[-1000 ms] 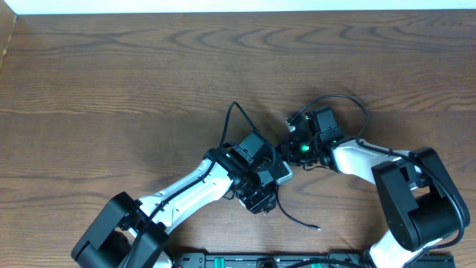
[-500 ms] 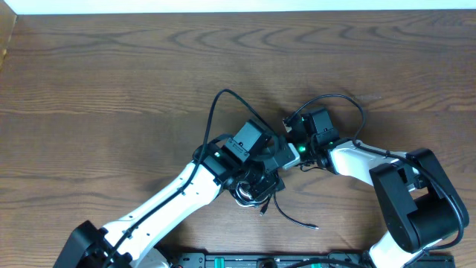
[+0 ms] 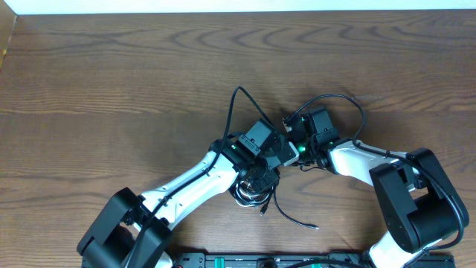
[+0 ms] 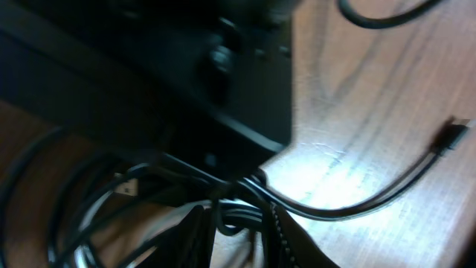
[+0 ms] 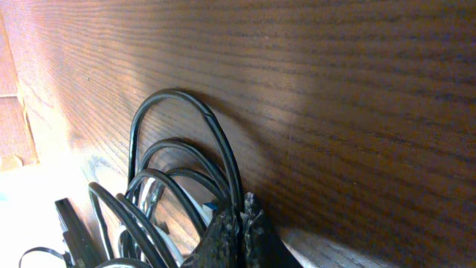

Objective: Untangle cables

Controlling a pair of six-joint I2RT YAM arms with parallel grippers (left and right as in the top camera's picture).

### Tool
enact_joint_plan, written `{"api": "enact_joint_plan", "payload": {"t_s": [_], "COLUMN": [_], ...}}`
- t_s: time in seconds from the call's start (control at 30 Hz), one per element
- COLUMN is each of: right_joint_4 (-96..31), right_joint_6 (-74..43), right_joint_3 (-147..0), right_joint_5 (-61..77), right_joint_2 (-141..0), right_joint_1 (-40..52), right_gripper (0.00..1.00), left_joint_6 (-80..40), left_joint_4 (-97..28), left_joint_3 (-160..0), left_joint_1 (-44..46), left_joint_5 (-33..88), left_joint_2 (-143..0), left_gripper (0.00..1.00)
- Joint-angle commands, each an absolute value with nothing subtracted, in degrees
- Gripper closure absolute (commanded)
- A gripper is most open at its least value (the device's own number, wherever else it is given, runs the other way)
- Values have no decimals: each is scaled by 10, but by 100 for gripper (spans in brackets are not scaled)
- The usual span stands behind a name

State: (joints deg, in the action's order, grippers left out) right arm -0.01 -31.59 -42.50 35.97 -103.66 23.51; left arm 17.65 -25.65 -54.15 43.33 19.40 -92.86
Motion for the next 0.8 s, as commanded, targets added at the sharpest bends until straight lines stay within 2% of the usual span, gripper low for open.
{"api": "enact_joint_plan", "payload": {"t_s": [0.0, 0.77], "right_joint_4": [-6, -6], "right_joint_6": [-310, -310], "right_joint_3": [-418, -418], "right_joint_5": [295, 288], "right_joint_2": [-1046, -1046], "right_joint_1": [240, 240], "right_gripper": [99, 98], "left_joint_6": [188, 187], "left_joint_4": [-255, -241], "left_joint_3": [-546, -528], "left_joint_1": [433, 433], "left_joint_5": [155, 161], "left_joint_2": [-933, -987], "left_gripper": [74, 72]}}
